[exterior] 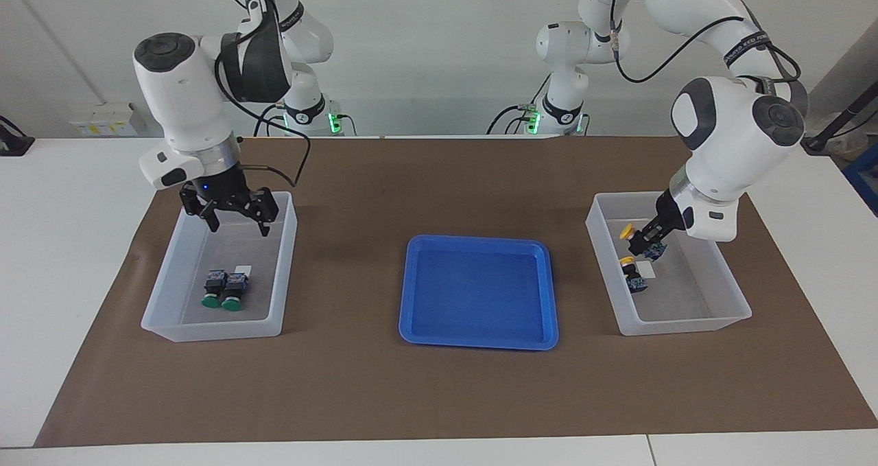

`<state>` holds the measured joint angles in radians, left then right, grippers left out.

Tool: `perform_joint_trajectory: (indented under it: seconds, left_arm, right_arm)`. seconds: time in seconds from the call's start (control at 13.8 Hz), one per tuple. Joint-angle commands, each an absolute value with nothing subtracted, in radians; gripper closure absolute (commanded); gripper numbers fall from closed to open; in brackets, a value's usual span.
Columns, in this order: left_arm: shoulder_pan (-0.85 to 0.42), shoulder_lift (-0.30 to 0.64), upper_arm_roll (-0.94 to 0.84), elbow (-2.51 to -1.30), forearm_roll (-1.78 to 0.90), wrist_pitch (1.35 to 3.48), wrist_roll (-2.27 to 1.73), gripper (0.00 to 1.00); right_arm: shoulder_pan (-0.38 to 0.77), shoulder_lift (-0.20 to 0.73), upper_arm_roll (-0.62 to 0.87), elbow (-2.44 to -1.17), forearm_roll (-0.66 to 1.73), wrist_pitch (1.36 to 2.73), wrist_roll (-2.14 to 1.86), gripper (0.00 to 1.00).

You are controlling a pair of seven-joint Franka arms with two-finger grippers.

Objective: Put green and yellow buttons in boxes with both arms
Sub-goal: 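Carry the second yellow button to the bin with the left gripper, then lower the yellow button into the bin and open the left gripper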

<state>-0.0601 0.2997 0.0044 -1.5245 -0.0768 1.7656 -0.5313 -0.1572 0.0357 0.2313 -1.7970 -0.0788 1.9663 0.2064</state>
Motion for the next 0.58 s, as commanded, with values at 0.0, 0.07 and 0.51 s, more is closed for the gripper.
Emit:
perform_joint_trajectory:
  seconds: [0.0, 0.07, 0.51]
  left_arm:
    - [-0.026, 0.282, 0.005, -1.532, -0.092, 1.743, -0.401, 1.0]
    - [-0.012, 0.281, 0.005, -1.535, -0.092, 1.743, -0.355, 1.0]
    - [0.049, 0.252, 0.006, -1.61, -0.087, 1.793, -0.128, 1.0]
  right_arm:
    - [-0.167, 0.005, 0.253, -1.769, -0.055, 1.895, 0.193, 0.0]
    - [-0.169, 0.005, 0.253, -1.749, -0.055, 1.85, 0.192, 0.0]
    - [-0.173, -0.028, 0.252, -1.741, -0.055, 1.813, 0.169, 0.0]
